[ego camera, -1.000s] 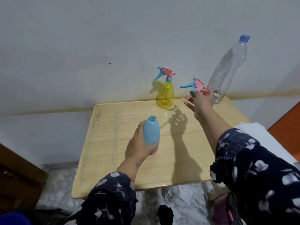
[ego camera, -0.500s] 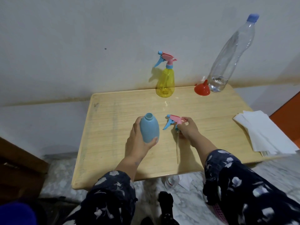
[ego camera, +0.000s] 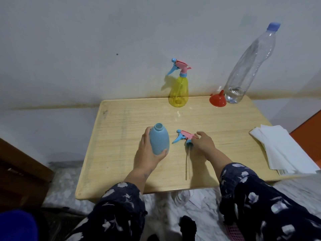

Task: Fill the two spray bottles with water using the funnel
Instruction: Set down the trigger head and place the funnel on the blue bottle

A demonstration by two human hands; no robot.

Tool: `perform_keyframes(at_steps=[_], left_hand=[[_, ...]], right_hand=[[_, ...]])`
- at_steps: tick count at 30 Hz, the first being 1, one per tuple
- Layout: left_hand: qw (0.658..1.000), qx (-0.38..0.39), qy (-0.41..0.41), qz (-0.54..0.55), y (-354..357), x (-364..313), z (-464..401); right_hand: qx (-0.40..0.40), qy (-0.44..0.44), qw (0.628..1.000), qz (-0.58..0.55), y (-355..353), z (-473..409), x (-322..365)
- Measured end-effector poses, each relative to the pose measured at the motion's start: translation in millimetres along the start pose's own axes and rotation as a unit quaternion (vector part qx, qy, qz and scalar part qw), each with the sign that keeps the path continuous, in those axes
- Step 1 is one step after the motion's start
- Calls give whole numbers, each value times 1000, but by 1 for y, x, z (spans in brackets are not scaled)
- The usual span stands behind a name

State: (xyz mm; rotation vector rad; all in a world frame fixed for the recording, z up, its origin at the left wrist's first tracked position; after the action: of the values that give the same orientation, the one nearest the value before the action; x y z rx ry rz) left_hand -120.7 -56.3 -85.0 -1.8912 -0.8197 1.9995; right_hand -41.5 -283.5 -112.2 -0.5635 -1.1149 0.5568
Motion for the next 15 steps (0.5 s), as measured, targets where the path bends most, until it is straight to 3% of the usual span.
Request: perform_keyframes(at_steps=[10,15], left_hand=[[996,-34,-53,67,6,-5,3],[977,-137,-112,122,12,-9,6]], right_hand=[[-19,-57,998,27,-68,-58,-6],[-13,-93,995,42,-95,-96,-11]])
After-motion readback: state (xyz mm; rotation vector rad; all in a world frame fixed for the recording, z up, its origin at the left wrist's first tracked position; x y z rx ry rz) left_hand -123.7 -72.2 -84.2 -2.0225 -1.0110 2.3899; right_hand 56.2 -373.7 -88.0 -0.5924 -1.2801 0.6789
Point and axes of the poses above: each hand's wrist, its own z-axis away from the middle knuckle, its own y-axis out of the palm, x = y × z, the point moved 7 cm from there along -z, towards the middle knuckle, and after that the axes turned 2 degrees about -y, right-handed, at the moved point
